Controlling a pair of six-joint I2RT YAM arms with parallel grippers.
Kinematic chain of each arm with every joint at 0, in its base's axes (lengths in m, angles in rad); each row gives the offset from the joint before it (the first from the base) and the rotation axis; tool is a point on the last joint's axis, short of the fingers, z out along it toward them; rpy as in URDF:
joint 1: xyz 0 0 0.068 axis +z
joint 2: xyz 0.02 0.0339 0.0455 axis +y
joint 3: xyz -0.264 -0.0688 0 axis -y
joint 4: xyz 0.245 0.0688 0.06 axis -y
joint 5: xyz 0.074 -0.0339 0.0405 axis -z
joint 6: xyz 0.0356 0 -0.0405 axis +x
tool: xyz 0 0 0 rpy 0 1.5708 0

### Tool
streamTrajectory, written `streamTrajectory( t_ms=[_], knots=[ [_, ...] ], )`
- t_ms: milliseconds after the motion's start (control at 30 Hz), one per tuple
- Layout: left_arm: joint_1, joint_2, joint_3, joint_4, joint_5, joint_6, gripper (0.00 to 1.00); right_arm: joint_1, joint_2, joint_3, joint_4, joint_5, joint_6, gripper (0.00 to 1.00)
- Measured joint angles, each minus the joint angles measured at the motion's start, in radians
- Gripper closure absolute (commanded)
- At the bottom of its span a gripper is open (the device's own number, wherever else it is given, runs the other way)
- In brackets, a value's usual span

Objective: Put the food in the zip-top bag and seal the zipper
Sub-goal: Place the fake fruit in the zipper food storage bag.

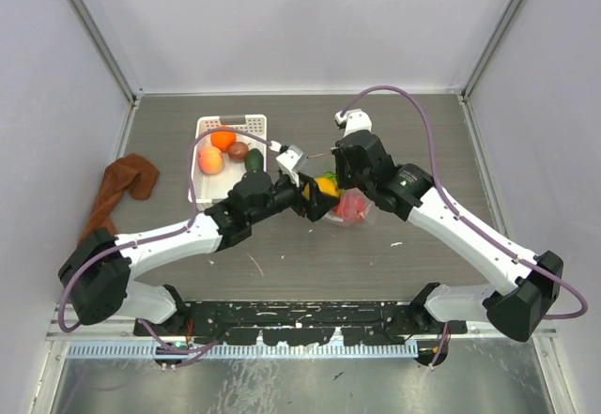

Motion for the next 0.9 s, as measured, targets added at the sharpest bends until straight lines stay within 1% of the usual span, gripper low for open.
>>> streamTrajectory(
  t_ms=[167,267,400,433,533,733,900],
  knots=[
    [-0.017,0.005,0.02,-0.039,0.005,0.04,0.18,0.0,-0.001,-0.001,0.003,-0.005,0.0,0.95],
    [-0.019,0.004,0.03,-0.058,0.005,0.048,0.14,0.0,-0.002,-0.002,0.005,-0.006,0.0,0.95],
    [-0.019,-0.011,0.032,-0.088,0.002,0.051,0.12,-0.001,-0.002,-0.006,0.005,-0.008,0.0,0.95],
    [-0.019,-0.018,0.032,-0.096,0.001,0.051,0.09,-0.001,-0.002,-0.007,0.005,-0.009,0.0,0.95],
    [-0.019,-0.045,0.032,-0.12,-0.005,0.053,0.04,-0.002,-0.002,-0.007,0.006,-0.01,0.0,0.95],
    [-0.019,-0.056,0.047,-0.165,-0.014,0.056,0.02,-0.002,-0.002,-0.007,0.006,-0.013,0.0,0.95],
    [-0.019,-0.101,0.077,-0.266,-0.053,0.06,0.01,-0.003,-0.002,-0.007,0.006,-0.013,0.0,0.95]
  ],
)
